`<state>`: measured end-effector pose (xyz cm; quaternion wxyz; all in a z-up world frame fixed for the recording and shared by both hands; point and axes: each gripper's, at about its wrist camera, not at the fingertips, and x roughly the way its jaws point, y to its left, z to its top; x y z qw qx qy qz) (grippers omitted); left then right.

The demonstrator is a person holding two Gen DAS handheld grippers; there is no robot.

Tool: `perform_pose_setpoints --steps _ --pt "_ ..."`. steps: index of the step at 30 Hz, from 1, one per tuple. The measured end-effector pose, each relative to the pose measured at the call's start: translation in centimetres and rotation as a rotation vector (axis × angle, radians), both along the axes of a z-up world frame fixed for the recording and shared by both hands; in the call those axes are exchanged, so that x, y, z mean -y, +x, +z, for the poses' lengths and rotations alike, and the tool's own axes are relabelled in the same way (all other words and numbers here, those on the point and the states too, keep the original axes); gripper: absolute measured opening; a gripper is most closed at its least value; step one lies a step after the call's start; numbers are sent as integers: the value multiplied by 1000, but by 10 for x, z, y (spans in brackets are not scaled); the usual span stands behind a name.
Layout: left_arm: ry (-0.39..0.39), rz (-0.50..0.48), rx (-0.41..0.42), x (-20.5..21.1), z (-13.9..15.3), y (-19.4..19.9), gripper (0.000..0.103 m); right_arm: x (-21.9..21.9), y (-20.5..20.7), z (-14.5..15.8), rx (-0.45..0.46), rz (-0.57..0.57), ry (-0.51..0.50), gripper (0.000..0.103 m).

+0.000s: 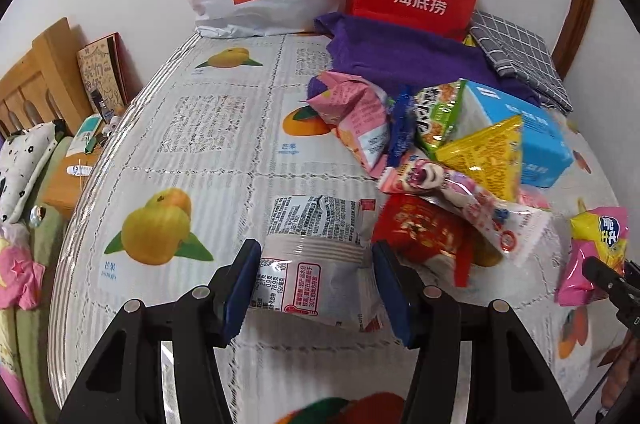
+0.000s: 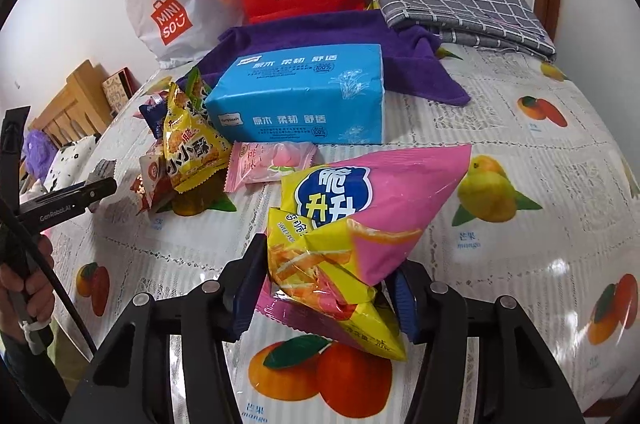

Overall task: Organize snacks
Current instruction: 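Lift both held packets and carry them toward the purple towel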

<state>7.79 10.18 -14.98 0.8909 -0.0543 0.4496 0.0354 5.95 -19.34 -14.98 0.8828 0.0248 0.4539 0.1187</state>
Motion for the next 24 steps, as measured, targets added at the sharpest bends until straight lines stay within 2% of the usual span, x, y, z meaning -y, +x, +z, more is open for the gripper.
perform_pose_setpoints --steps 7,13,24 --pt "8 -28 18 17 13 -9 55 9 -10 9 18 -18 21 55" --pt "-23 -52 34 30 25 -16 55 16 -20 18 42 -40 22 55" --pt "-25 -95 61 56 45 -20 55 20 -31 32 81 -40 48 54"
